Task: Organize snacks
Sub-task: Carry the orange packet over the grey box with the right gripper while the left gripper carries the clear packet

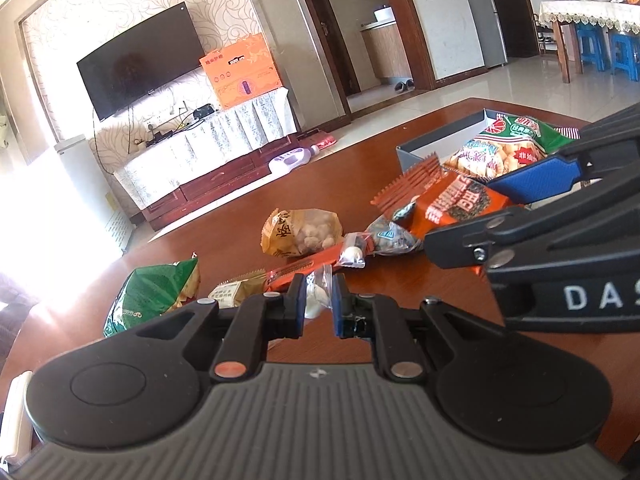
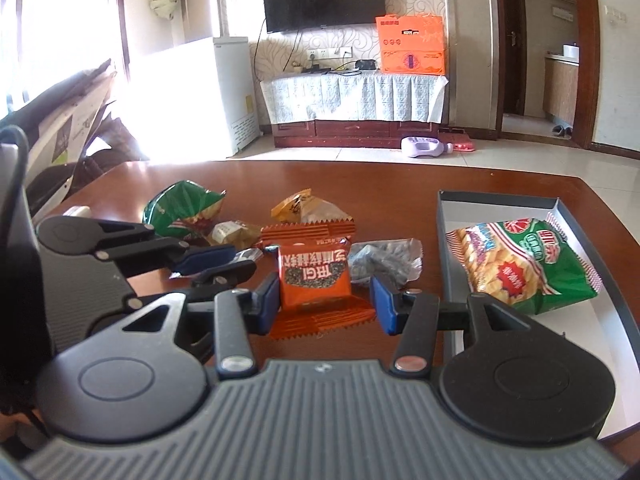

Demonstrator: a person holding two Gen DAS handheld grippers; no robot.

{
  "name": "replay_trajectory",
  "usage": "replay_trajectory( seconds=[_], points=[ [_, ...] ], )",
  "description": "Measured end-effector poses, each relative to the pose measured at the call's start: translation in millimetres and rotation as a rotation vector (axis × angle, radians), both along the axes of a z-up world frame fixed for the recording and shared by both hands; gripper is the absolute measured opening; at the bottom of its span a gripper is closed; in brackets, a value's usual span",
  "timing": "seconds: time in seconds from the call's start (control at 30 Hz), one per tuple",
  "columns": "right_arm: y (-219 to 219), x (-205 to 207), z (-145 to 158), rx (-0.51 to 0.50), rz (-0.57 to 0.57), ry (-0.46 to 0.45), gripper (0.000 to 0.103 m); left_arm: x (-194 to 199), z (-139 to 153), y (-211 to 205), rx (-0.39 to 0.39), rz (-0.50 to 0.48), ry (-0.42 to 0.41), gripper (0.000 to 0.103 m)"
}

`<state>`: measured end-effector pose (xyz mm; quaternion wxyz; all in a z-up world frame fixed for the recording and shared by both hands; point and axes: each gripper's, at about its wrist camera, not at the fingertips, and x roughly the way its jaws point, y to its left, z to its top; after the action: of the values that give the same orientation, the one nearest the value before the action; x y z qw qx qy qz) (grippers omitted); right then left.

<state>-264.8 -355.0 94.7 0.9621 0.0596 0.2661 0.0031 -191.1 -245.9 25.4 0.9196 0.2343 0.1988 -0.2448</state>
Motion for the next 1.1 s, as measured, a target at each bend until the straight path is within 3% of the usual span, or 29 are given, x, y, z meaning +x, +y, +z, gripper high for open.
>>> replay_trajectory(
  seconds=[1.1],
  points=[
    [-46,-24,8,0.039,-0.094,-0.056,0.052,-8,20,-52,-0.07,-0.052,0.005,0.017]
  ],
)
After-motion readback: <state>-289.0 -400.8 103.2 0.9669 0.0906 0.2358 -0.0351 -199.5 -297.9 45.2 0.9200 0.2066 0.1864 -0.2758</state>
